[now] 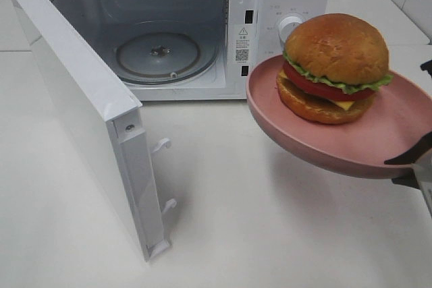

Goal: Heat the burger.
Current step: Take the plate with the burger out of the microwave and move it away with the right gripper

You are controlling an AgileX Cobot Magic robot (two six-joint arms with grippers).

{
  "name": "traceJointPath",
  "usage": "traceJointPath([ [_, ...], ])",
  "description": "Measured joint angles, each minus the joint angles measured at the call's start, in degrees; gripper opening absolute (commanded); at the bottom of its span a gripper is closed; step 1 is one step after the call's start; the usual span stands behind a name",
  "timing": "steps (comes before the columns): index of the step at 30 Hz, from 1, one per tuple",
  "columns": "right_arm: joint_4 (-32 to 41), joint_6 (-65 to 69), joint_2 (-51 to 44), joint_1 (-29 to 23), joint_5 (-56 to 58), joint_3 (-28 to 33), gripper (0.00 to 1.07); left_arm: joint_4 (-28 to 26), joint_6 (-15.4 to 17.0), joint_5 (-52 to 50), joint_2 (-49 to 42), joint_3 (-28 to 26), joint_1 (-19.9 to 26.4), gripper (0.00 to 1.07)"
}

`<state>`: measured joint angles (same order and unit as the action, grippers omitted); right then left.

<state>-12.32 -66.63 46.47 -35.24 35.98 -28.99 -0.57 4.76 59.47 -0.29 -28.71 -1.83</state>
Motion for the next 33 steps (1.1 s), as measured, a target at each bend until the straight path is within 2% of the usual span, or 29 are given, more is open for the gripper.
traceJointPath([
  [3,-0.9,1.3,-0.6,0.0,0.7,0.3,0.0,0.0,0.0,0.0,0.0,0.0,0.0,0.98],
  [5,-5.1,7.0,-2.7,0.0,3.9,1.0,0.0,0.0,0.0,0.0,0.0,0.0,0.0,0.98],
  [11,-9.6,14.9,-3.6,0.0,6.2,1.0,0.0,0.0,0.0,0.0,0.0,0.0,0.0,0.98],
  [18,-12.3,22.6,-3.6,0.0,8.4,1.0,0.0,0.0,0.0,0.0,0.0,0.0,0.0,0.98],
  [20,-15.5,28.4,-3.6,0.0,10.8,1.0,0.0,0.0,0.0,0.0,0.0,0.0,0.0,0.98],
  [33,-21.5,43.3,-2.3,0.0,16.3,1.0,0.0,0.0,0.0,0.0,0.0,0.0,0.0,0.98],
])
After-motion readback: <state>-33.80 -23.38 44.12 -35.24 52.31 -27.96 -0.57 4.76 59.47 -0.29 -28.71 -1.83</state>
